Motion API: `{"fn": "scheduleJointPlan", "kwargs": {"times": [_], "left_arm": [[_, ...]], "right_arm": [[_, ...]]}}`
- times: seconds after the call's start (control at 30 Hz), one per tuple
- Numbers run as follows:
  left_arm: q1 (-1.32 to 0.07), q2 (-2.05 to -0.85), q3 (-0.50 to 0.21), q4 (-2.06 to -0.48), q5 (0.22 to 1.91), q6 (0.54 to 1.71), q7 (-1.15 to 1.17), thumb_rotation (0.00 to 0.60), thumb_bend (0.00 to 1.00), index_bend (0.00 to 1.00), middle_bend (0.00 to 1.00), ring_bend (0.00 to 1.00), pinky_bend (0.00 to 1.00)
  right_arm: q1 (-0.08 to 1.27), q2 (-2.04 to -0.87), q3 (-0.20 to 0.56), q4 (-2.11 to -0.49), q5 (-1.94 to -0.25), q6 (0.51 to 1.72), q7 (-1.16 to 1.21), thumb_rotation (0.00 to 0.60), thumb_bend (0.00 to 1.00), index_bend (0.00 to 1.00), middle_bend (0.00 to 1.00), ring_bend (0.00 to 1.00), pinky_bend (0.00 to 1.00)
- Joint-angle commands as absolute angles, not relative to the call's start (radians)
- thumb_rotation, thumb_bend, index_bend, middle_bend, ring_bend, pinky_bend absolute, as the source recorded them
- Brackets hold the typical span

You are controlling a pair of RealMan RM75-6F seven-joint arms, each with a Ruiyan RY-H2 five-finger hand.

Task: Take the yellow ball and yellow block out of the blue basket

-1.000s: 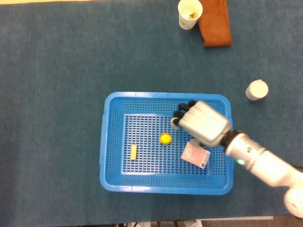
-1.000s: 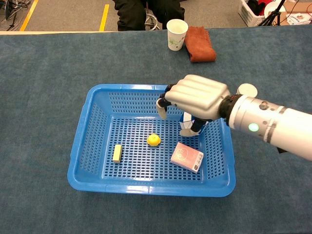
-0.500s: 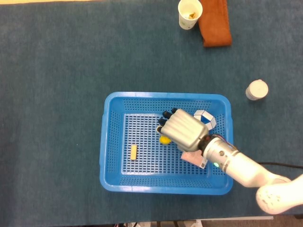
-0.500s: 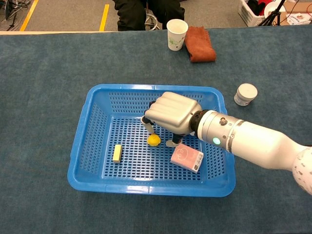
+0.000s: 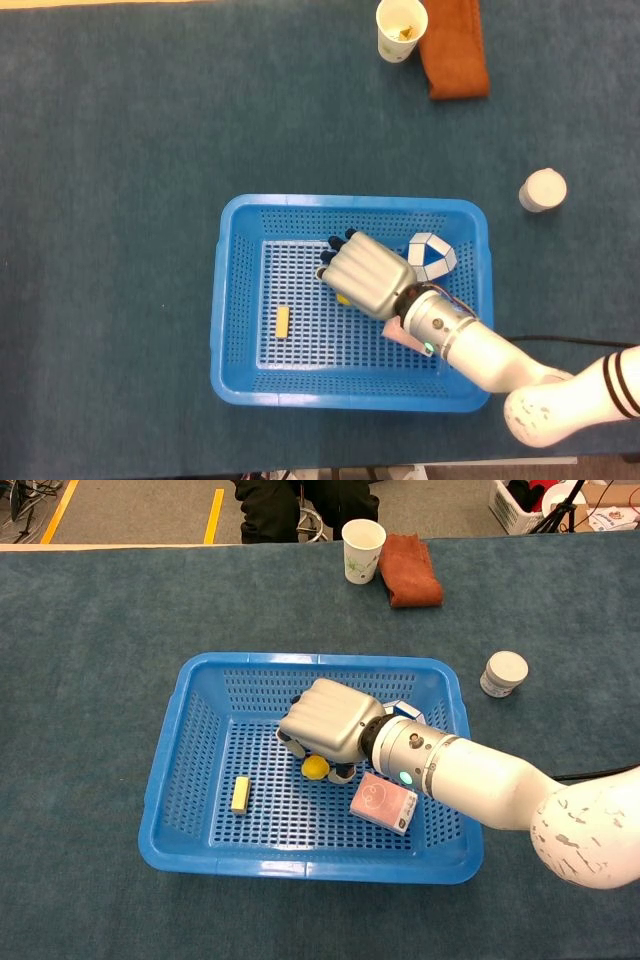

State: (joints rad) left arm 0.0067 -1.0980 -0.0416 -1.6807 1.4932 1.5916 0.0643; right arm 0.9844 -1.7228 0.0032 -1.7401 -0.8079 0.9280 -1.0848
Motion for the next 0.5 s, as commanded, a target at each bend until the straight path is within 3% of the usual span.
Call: {"fn": "scheduleJointPlan", "kwargs": {"times": [0.03,0.3,0.5], "left_arm": [[0.007,-1.097,-0.043,-1.681,1.491,1.591,0.064,0.600,0.25,0.29,0.35,0.23,0.23],[0.005,-1.097,-0.049,-1.676,1.485,1.589,0.057,0.600,0.25,0.29,0.35,0.23,0.23],[0.006,-1.096,-0.052,-1.671,1.480,1.588,0.049,0.600,0.25,0.29,0.35,0.23,0.23]], "right_arm": [[0.998,-1.735,-0.003,-1.724,-0.794,0.930,-1.092,0.600,0.16,0.44,0.38,0.26,0.39],[1.034,-1.760,-0.008,-1.701,-0.769,0.932,-1.096,0.600,0.17,0.45,0.38,0.26,0.39],[1.051,-1.773,-0.012,-1.689,-0.762,0.945,-1.097,0.600,0.17,0.50,0.38,0.26,0.41]]}}
